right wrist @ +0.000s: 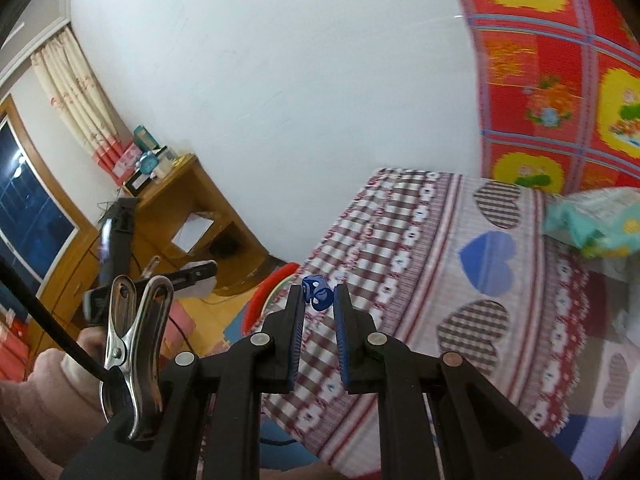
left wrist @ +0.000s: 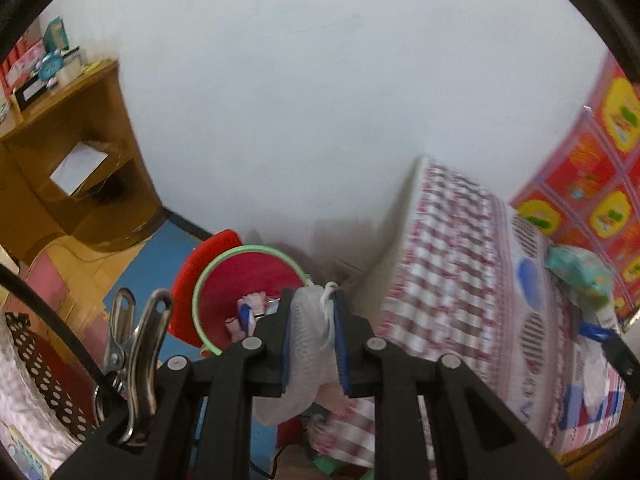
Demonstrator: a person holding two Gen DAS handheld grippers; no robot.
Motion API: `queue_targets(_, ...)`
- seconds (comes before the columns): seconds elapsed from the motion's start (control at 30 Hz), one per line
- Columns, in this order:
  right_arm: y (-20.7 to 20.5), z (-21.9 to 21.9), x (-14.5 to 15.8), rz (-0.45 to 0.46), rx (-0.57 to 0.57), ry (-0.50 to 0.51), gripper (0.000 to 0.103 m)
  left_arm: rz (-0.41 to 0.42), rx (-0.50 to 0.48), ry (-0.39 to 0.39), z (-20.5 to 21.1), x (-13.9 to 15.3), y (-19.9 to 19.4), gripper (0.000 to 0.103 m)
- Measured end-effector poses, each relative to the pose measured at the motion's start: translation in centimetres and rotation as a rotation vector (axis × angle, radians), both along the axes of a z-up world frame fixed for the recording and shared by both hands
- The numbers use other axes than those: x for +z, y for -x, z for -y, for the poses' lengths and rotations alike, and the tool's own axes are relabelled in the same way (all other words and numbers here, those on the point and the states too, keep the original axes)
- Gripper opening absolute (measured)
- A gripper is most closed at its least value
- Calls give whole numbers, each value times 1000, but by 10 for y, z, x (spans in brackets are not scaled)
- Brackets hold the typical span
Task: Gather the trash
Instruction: 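Open both tools above the red bucket to drop the tissue and bag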
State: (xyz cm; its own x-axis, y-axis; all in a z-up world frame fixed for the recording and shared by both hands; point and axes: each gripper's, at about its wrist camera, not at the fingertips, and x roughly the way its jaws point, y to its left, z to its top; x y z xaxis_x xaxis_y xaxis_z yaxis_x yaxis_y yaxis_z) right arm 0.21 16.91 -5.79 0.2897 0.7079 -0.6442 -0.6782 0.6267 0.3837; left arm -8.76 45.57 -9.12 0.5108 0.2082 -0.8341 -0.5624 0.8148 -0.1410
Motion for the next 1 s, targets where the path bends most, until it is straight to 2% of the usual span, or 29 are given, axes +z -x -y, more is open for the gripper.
queue_targets(0.33,-7,-54,-6,-4,20,66,16,-55,-5,62,-64,-66,-25,19)
queue_targets(0.73,-11,-93,-17,-22,33,110,16,-132,-31,87,-100,-119,-50,23)
queue_targets(0.83,-12,-98,-18,-22,36,111,16,-131,-44,95,-101,-122,-53,29)
queue_targets(0.9,-12,-102,-19,-23,38,116,16,-128,-58,97,-101,-123,-56,39)
queue_targets(1.0,-10,-108,-18,-21,48,117,16,-130,-72,100,-101,-124,-59,45)
